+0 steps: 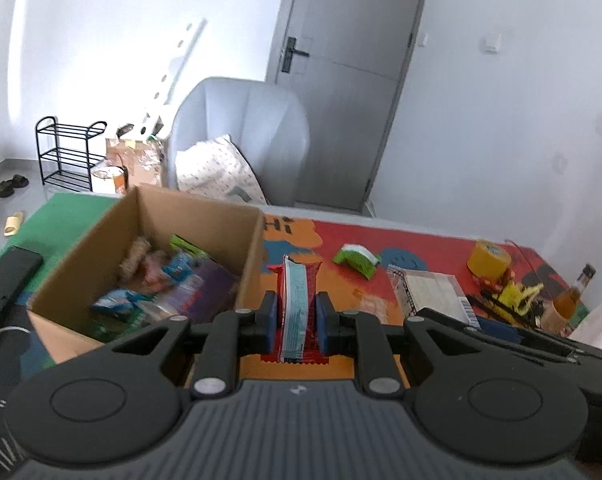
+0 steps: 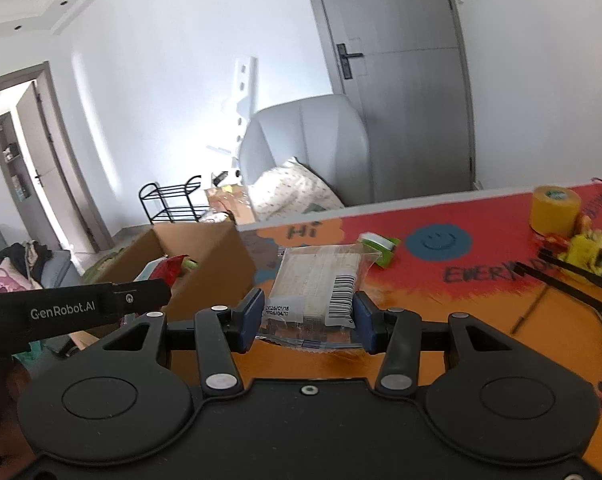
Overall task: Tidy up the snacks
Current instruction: 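Carry both held snacks over the cardboard box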
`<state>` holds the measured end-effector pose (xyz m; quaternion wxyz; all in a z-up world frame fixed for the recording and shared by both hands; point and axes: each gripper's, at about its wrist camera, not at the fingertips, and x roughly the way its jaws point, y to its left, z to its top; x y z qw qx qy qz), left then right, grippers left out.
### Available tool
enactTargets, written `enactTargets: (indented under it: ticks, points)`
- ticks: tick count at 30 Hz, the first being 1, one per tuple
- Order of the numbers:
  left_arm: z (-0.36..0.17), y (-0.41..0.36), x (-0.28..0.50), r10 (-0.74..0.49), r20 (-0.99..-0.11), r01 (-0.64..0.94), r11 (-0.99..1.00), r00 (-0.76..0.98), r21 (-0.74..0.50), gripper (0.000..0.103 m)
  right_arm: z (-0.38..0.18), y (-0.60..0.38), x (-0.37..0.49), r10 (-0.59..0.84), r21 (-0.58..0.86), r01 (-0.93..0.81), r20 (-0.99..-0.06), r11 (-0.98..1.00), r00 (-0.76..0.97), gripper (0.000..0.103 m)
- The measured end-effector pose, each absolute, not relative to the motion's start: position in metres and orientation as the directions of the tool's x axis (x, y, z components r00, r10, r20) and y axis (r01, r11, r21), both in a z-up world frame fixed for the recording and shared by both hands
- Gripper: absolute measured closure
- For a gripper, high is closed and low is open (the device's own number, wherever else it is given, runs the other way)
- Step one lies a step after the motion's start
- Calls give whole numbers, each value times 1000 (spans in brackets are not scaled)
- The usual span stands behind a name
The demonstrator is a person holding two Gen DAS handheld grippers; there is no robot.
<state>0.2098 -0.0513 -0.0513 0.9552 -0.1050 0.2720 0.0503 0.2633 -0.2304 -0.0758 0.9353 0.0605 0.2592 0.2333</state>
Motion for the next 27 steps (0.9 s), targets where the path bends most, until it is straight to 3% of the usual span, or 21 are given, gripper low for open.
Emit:
enactTargets:
  ticks: [17, 27]
  points:
    - [-31, 17, 195, 144, -487, -267, 944, 862, -193, 84, -60, -166, 270, 555, 214, -518, -442, 828, 704, 57]
    - [-35, 52, 200, 160, -508, -307, 926, 846, -220, 84, -58, -137, 273, 574, 201, -550, -457, 811, 679, 57]
